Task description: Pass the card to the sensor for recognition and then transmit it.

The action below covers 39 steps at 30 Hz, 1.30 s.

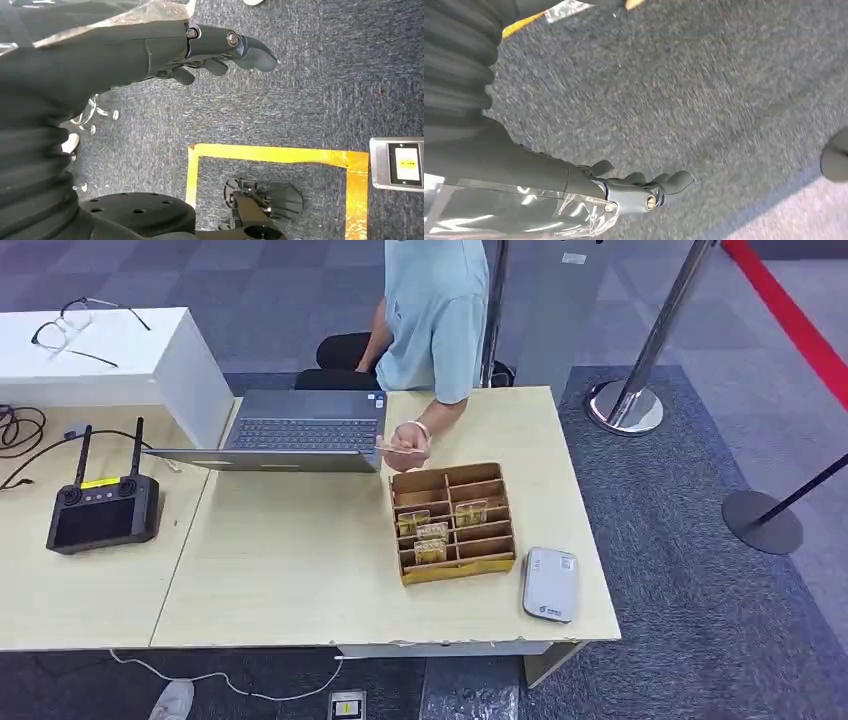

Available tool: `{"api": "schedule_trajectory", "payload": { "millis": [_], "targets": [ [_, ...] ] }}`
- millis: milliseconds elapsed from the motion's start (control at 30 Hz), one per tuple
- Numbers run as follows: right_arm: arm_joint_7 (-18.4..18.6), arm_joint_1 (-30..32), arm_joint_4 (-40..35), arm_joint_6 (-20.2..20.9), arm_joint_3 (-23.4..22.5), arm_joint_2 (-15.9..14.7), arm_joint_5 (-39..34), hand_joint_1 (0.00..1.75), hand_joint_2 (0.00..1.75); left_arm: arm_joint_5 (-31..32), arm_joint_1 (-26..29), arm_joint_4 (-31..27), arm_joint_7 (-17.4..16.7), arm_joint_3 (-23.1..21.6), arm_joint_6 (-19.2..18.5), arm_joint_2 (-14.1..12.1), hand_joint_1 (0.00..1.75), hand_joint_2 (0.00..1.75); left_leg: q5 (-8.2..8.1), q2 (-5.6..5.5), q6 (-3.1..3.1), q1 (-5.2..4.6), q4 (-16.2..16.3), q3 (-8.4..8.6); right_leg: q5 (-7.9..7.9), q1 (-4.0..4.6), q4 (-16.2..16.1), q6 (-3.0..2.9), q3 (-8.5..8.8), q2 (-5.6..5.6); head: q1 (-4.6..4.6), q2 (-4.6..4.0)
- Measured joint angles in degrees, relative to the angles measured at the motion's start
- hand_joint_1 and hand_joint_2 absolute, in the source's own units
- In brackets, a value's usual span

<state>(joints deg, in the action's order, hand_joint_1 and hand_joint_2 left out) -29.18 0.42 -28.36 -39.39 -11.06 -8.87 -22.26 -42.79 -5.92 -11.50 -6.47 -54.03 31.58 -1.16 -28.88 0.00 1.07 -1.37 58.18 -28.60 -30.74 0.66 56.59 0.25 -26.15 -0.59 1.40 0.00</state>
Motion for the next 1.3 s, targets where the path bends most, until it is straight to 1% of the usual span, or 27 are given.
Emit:
{"api": "schedule_trajectory", "payload": {
  "millis": [33, 133, 200, 267, 400, 500, 533, 700, 767, 867, 933, 1000, 1033, 1067, 1100, 1133, 1267, 1300],
  "targets": [
    [0.9, 0.8, -1.7, -0.3, -0.3, 0.1, 2.6, 0.0, 1.75, 0.0, 0.0, 0.0, 0.0, 0.0, 0.1, 0.0, 0.0, 1.75, 0.0, -0.01, 0.0, 0.0, 0.0, 0.0, 0.0, 0.0, 0.0, 0.0, 0.01, 0.0, 0.0, 0.0],
    [5.5, 3.2, -9.1, -0.6, -2.5, 1.2, 14.1, 0.0, 1.75, -0.5, 0.0, 0.0, 0.0, 0.0, 0.1, 0.0, 0.0, 1.75, 0.0, -0.03, 0.0, 0.0, 0.0, 0.01, 0.0, 0.01, 0.0, 0.0, 0.02, 0.0, 0.0, 0.0],
    [9.1, 4.4, -14.1, -0.6, -3.8, 2.2, 20.0, 0.0, 1.75, -0.6, 0.0, 0.0, 0.0, 0.0, 0.1, 0.1, 0.0, 1.75, 0.0, -0.03, 0.0, 0.01, 0.0, 0.01, 0.0, 0.01, 0.0, 0.0, 0.04, -0.02, 0.0, 0.0],
    [12.0, 5.7, -20.7, -0.6, -5.2, 3.4, 25.7, 0.0, 1.75, -0.7, 0.0, 0.0, 0.0, 0.0, 0.2, 0.1, 0.0, 1.75, 0.01, -0.03, 0.0, 0.01, 0.0, 0.02, 0.0, 0.01, 0.0, 0.0, 0.02, -0.03, 0.0, 0.0],
    [15.5, 7.9, -32.8, -0.7, -6.9, 4.9, 31.2, 0.0, 1.75, -0.9, 0.1, 0.0, 0.2, -0.1, 0.1, 0.1, 0.0, 1.75, 0.01, -0.03, 0.0, 0.01, 0.0, 0.01, 0.0, 0.01, 0.0, 0.0, 0.03, -0.05, 0.0, 0.0],
    [17.3, 9.5, -42.6, -0.7, -7.1, 5.6, 28.8, 0.0, 1.75, -1.0, 0.0, 0.0, 0.5, -0.5, 0.2, 0.1, 0.0, 1.75, 0.01, -0.03, 0.0, 0.0, 0.0, 0.0, 0.0, 0.0, 0.0, 0.0, 0.03, -0.05, 0.04, 0.0],
    [18.2, 9.9, -45.5, -0.7, -7.1, 5.7, 29.5, 0.0, 1.75, -1.0, 0.0, 0.0, 0.5, -0.5, 0.2, 0.1, 0.0, 1.75, 0.01, -0.02, 0.0, 0.0, 0.0, 0.0, 0.0, 0.0, 0.0, 0.0, 0.03, -0.04, 0.0, -0.02],
    [22.9, 10.9, -60.1, -0.7, -6.7, 6.1, 39.7, 0.0, 1.75, -1.0, 0.0, 0.0, 0.7, -1.0, 0.1, 0.0, 0.0, 1.75, 0.01, -0.02, 0.0, -0.01, 0.0, 0.01, 0.0, 0.0, 0.0, 0.0, 0.02, -0.04, 0.02, 0.0],
    [24.1, 11.2, -65.0, -0.7, -6.2, 6.1, 43.9, 0.0, 1.75, -1.0, 0.0, 0.0, 0.8, -1.2, 0.1, 0.0, 0.0, 1.75, 0.01, -0.01, 0.0, -0.01, 0.0, 0.01, 0.0, 0.0, 0.0, 0.0, 0.02, -0.05, 0.0, 0.0],
    [27.0, 11.5, -72.5, -0.7, -4.6, 5.9, 49.2, 0.0, 1.75, -1.0, 0.0, 0.0, 1.0, -1.4, 0.0, 0.0, 0.0, 1.75, 0.01, -0.01, 0.0, -0.01, 0.0, 0.01, 0.0, 0.0, 0.0, 0.0, 0.04, -0.04, 0.02, 0.0],
    [29.2, 11.6, -76.7, -0.6, -2.9, 5.2, 51.7, 0.0, 1.75, -0.8, 0.0, 0.0, 1.0, -1.6, -0.2, 0.0, 0.0, 1.75, 0.01, -0.01, 0.0, -0.01, 0.0, 0.0, 0.0, 0.0, 0.0, 0.0, 0.04, -0.04, 0.0, 0.0],
    [32.5, 11.4, -80.3, -0.6, -0.4, 3.7, 54.4, 0.0, 1.75, -0.7, -0.1, 0.0, 0.6, -1.8, -0.4, 0.0, 0.0, 1.75, 0.01, -0.01, 0.0, -0.01, 0.0, -0.01, 0.0, 0.0, 0.0, 0.0, 0.05, -0.04, -0.02, 0.0],
    [34.6, 10.9, -81.6, -0.5, 1.0, 2.6, 55.8, 0.0, 1.75, -0.6, -0.1, 0.0, 0.6, -2.0, -0.4, 0.0, 0.0, 1.75, 0.01, -0.03, 0.0, -0.01, 0.0, -0.02, 0.0, 0.01, 0.0, 0.0, 0.05, -0.04, 0.02, 0.0],
    [37.6, 10.2, -82.6, -0.1, 2.9, 1.2, 57.4, 0.0, 1.75, -0.5, -0.1, 0.0, 0.7, -2.2, -0.7, 0.0, 0.0, 1.75, 0.01, -0.02, 0.0, -0.03, 0.0, -0.03, 0.0, 0.0, 0.0, 0.0, 0.06, -0.04, -0.02, 0.0],
    [40.5, 9.2, -83.6, 0.8, 5.4, -0.8, 59.3, 0.0, 1.75, -0.4, -0.2, 0.0, 0.7, -2.4, -0.9, 0.0, 0.0, 1.75, 0.01, -0.02, 0.0, -0.03, 0.0, -0.02, 0.0, 0.0, 0.0, 0.0, 0.06, -0.03, 0.02, 0.0],
    [42.0, 8.1, -84.2, 1.5, 7.7, -2.4, 60.8, 0.0, 1.75, -0.3, -0.3, 0.0, 0.9, -2.5, -1.0, 0.0, 0.0, 1.75, 0.01, -0.01, 0.0, -0.03, 0.0, -0.01, 0.0, 0.0, 0.0, 0.0, 0.05, -0.04, 0.0, -0.02],
    [45.7, 3.0, -85.5, 6.7, 16.5, -7.6, 63.9, 0.0, 1.75, 0.6, -0.3, 0.0, 2.0, -3.0, -1.2, -0.1, 0.0, 1.75, 0.02, -0.05, 0.0, -0.02, 0.0, -0.01, 0.01, 0.0, 0.0, 0.0, 0.06, -0.08, 0.02, 0.0],
    [46.4, 1.9, -85.6, 7.7, 18.1, -8.6, 64.5, 0.0, 1.75, 0.7, -0.3, 0.0, 2.1, -3.2, -1.3, -0.1, 0.0, 1.75, 0.02, -0.05, 0.0, -0.03, 0.0, -0.01, 0.01, 0.0, 0.0, 0.0, 0.06, -0.09, 0.02, 0.0]
  ]
}}
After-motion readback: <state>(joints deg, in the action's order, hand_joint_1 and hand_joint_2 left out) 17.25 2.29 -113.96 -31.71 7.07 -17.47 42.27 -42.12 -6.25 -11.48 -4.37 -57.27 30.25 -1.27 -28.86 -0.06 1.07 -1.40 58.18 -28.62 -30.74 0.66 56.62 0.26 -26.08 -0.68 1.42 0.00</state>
